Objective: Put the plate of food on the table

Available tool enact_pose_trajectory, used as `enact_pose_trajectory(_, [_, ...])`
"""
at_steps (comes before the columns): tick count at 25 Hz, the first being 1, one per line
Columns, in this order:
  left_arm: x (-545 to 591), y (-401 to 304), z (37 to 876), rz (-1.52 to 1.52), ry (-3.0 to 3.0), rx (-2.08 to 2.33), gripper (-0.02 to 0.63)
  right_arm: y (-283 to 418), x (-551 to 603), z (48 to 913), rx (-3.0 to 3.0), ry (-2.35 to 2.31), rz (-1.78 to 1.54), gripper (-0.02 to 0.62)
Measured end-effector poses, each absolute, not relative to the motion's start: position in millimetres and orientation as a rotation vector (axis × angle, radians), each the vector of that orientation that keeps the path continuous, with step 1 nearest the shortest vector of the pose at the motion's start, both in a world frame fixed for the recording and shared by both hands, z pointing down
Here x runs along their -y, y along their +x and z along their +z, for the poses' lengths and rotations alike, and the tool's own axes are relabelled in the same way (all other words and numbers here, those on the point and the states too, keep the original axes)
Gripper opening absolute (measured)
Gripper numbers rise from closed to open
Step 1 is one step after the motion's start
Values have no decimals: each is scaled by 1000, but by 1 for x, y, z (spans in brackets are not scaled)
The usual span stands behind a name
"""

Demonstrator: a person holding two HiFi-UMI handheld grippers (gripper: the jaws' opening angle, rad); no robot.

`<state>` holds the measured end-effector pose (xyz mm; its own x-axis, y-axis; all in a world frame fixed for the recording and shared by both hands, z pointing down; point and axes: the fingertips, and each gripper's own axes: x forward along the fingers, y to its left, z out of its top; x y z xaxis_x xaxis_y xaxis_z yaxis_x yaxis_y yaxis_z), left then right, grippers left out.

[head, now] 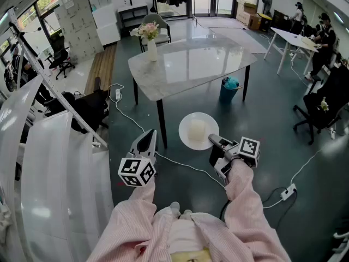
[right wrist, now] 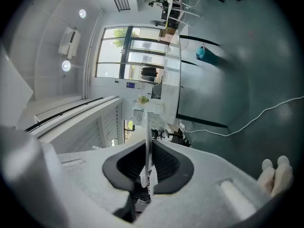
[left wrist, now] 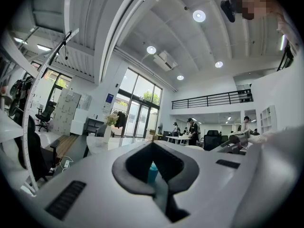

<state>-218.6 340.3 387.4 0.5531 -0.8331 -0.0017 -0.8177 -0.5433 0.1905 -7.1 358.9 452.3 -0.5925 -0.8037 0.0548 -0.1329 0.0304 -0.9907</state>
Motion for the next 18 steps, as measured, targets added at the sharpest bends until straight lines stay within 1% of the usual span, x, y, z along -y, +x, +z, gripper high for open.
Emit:
enact_pose_trajectory(9, [-344, -213, 390, -128, 2614, 1406, -5, 1, -364, 453, -1760, -951, -1601, 26])
enact_pose_trajectory(18, [-335, -189, 397, -118, 2620, 1377, -5, 19, -357, 461, -1730, -957, -1611, 26])
